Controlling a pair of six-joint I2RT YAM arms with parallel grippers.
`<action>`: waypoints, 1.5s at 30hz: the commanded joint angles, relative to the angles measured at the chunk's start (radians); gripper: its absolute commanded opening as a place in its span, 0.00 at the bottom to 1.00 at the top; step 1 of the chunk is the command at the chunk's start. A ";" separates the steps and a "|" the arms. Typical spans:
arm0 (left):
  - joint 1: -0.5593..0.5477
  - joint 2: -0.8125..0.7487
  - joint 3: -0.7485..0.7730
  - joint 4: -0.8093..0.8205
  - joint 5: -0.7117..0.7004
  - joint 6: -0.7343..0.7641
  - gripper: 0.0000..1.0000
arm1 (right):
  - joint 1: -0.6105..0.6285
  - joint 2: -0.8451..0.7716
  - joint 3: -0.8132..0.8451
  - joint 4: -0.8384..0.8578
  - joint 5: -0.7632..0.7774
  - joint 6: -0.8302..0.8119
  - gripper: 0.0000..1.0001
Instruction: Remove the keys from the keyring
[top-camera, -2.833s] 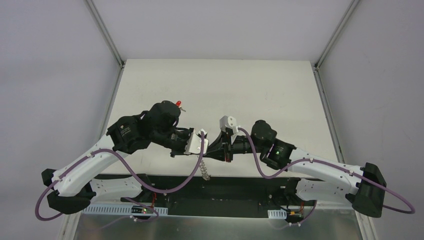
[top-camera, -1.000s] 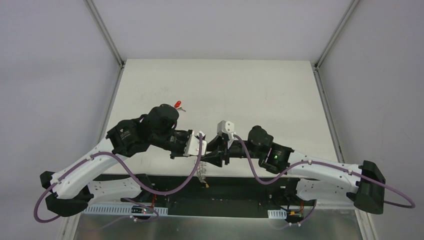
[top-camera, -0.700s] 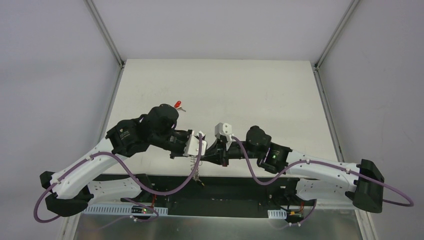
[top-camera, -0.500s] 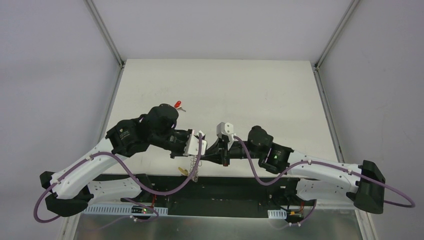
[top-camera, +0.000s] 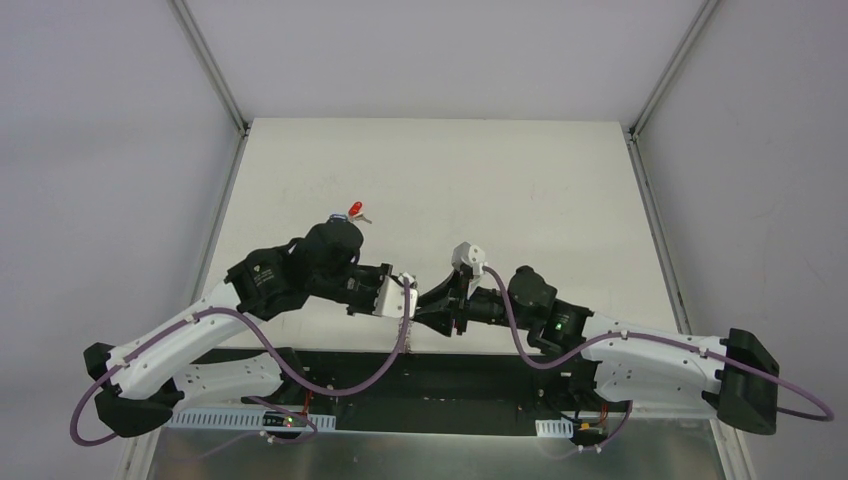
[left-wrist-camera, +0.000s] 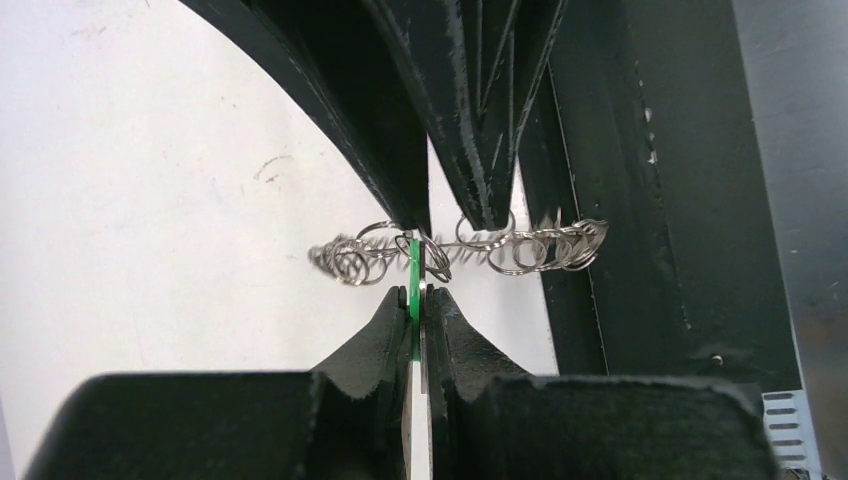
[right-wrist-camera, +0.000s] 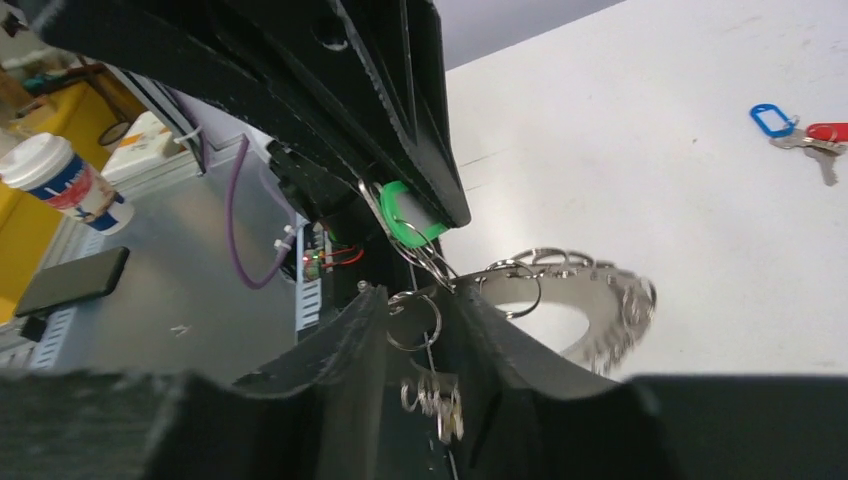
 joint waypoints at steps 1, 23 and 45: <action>-0.008 -0.051 -0.076 0.150 -0.015 0.035 0.00 | 0.019 -0.012 0.001 0.022 0.097 0.029 0.43; -0.007 -0.184 -0.247 0.305 0.034 0.022 0.00 | 0.195 0.066 0.034 -0.021 0.426 -0.315 0.50; -0.008 -0.184 -0.256 0.311 0.042 0.027 0.00 | 0.202 0.035 0.086 -0.070 0.308 -0.343 0.52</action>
